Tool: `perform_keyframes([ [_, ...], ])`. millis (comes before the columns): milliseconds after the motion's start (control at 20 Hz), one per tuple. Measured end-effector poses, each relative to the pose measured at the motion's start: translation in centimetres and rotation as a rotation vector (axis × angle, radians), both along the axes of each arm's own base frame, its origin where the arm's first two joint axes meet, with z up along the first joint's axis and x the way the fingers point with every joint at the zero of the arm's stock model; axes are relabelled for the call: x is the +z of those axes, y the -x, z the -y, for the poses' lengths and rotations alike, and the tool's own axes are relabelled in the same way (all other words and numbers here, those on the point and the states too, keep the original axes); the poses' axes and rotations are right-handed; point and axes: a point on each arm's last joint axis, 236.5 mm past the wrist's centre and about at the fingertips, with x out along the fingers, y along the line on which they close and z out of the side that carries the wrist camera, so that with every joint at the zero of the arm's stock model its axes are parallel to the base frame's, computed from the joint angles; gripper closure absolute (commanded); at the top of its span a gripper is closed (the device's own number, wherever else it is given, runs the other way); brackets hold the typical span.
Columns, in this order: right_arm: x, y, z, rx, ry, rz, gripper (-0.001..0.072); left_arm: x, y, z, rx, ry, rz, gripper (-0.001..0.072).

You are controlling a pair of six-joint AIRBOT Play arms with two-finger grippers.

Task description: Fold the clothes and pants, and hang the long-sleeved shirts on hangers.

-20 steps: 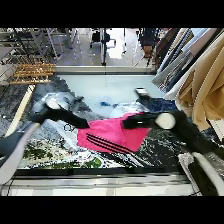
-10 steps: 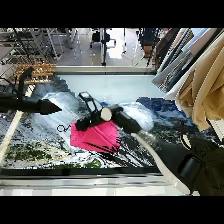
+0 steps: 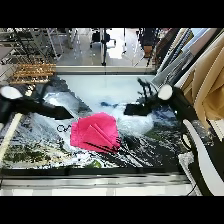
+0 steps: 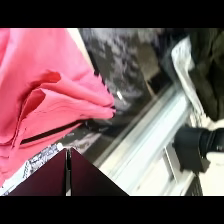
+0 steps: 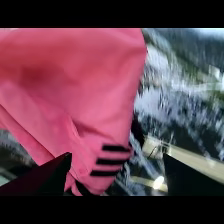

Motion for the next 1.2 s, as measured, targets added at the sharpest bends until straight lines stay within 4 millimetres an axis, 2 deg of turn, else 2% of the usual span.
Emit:
perform_keyframes([
  [150, -6.2, 2.2, -1.2, -0.033, -0.154, -0.135, 0.0012, -5.0, 0.0, 1.9, -0.05, -0.003, -0.121, 0.0696],
  [250, -9.2, 2.4, -2.3, -0.056, -0.236, -0.194, 0.0012, -8.6, 0.1, 2.0, -0.065, -0.03, -0.198, 0.0696],
  [350, -11.4, 1.7, -3.5, -0.073, -0.293, -0.233, 0.0013, -11.6, 0.4, 1.4, -0.065, -0.075, -0.263, 0.0696],
  [450, -12.3, 0.7, -5.6, -0.063, -0.351, -0.248, 0.0024, -13.6, 0.6, 0.9, -0.064, -0.107, -0.303, 0.0696],
  [500, -12.4, 0.4, -7.0, -0.046, -0.377, -0.255, 0.0136, -14.2, 0.7, 0.7, -0.063, -0.119, -0.317, 0.0696],
  [550, -12.7, 0.1, -8.5, -0.025, -0.39, -0.26, 0.0403, -14.7, 0.6, 0.6, -0.06, -0.128, -0.322, 0.0696],
  [600, -13.2, -0.1, -9.7, -0.001, -0.384, -0.258, 0.0704, -15.0, 0.7, 0.5, -0.061, -0.134, -0.328, 0.0696],
  [650, -13.4, -0.4, -11.1, 0.019, -0.385, -0.251, 0.0703, -15.1, 0.8, 0.4, -0.062, -0.139, -0.332, 0.0696],
  [750, -11.3, -1.1, -13.5, 0.055, -0.419, -0.221, 0.0703, -14.3, 1.4, 0.3, -0.081, -0.141, -0.337, 0.0697],
  [850, -8.8, -1.5, -13.5, 0.076, -0.387, -0.178, 0.0703, -11.9, 2.0, 0.0, -0.103, -0.141, -0.309, 0.0696],
  [900, -6.7, -2.1, -12.7, 0.071, -0.365, -0.136, 0.0703, -10.3, 2.2, 0.0, -0.11, -0.139, -0.278, 0.0696],
  [950, -4.6, -2.3, -11.4, 0.069, -0.336, -0.105, 0.0704, -8.4, 2.4, 0.0, -0.116, -0.135, -0.239, 0.0696],
  [1050, 0.3, -3.0, -7.2, 0.025, -0.275, -0.018, 0.0704, -4.2, 3.2, 0.0, -0.124, -0.131, -0.145, 0.0695],
  [1150, 5.9, -3.7, -1.3, -0.076, -0.226, 0.088, 0.0704, -0.1, 4.4, -0.1, -0.132, -0.128, -0.047, 0.0695],
  [1200, 8.6, -3.8, 2.4, -0.146, -0.199, 0.139, 0.0704, 1.5, 5.0, -0.2, -0.136, -0.13, -0.009, 0.0695],
])
